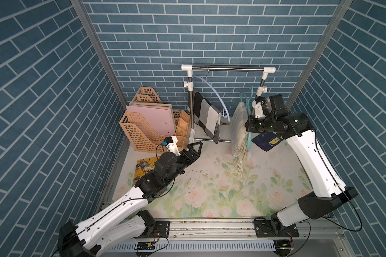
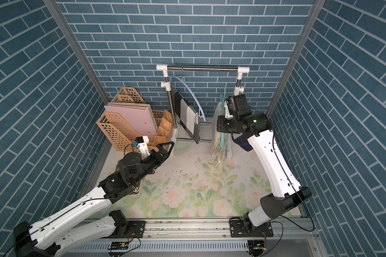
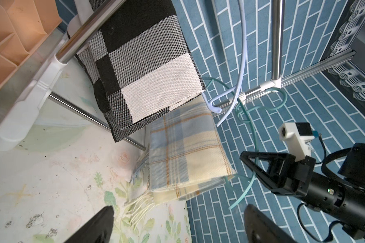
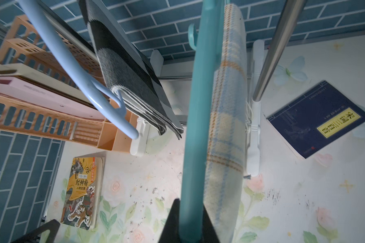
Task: Hang the scarf on the hanger
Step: Place the hanger at the clothesline.
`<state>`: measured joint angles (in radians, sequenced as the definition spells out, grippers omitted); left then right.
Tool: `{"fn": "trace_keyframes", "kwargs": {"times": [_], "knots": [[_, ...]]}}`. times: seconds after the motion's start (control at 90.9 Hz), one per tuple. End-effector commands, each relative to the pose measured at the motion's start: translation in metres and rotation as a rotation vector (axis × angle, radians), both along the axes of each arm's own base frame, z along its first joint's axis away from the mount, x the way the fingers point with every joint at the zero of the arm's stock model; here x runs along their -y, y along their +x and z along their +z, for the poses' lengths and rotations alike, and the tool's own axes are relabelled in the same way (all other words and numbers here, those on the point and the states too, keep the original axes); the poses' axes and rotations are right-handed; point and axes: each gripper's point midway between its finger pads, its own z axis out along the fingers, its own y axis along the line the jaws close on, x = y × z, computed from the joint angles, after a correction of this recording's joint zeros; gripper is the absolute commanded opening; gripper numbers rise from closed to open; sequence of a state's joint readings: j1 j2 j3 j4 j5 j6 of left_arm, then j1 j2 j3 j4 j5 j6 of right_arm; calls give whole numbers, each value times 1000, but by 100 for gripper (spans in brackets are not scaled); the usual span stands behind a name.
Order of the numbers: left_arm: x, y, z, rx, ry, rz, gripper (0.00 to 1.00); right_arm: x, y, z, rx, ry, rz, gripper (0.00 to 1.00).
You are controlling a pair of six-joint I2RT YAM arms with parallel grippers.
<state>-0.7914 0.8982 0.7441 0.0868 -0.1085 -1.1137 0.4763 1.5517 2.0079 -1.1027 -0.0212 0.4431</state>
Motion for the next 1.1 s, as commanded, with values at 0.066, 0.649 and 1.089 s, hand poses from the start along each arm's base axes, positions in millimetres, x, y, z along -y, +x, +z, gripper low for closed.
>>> {"fn": "trace_keyframes", "kwargs": {"times": [0.066,0.649,1.089], "knots": [[-6,-2,-5,34,58,2,99,-7,26,69,214,72,50,0],[-21,-4,-27,31,133,44,99,-4,105,55,195,124,-13,0],[-24,-5,-46,0,163,56,99,-17,113,33,131,163,10,10]]}}
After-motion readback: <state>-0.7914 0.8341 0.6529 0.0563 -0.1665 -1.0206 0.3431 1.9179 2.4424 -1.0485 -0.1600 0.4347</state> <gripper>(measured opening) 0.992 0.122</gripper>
